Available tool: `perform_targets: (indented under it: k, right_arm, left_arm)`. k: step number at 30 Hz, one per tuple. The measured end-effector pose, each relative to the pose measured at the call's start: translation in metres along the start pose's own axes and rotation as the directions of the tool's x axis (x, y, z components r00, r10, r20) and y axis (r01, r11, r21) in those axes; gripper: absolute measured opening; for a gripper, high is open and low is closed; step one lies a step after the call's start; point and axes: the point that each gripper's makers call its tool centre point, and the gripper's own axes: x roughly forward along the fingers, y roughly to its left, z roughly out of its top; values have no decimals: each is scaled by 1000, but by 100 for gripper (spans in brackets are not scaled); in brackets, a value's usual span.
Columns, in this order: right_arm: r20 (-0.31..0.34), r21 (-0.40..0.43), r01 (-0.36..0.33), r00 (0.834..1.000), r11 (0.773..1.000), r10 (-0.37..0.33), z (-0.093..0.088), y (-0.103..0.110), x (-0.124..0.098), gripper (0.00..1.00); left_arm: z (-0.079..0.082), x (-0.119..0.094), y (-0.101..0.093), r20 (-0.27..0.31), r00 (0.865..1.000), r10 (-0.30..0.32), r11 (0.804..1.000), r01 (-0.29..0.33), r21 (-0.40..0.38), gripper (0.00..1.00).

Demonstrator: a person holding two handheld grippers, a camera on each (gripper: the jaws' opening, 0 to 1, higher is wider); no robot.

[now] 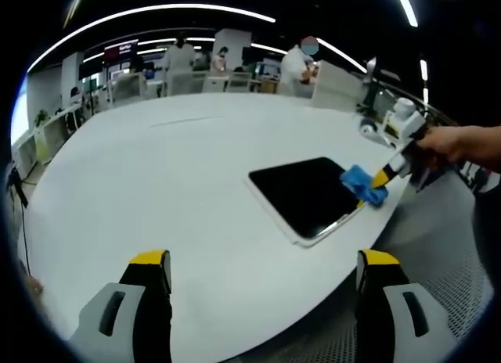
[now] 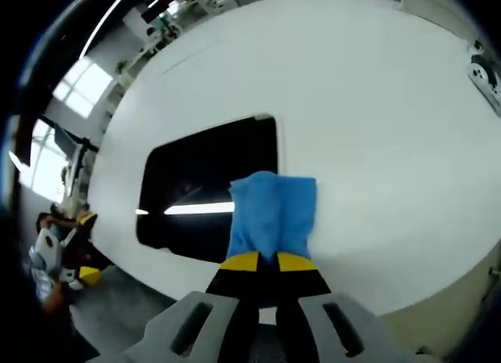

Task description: Wipe the mirror surface with the cleaning cloth until all visible marks leave the cleaned area.

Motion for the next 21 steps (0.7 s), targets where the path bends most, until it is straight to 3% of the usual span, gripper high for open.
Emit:
perform_targets:
  k: [21]
  right_arm:
    - [3,5,7,1000,1000,-7,-1,5,1,0]
  left_arm:
    - [-1,1,-2,-9,1000,-5,1000,5,4,99]
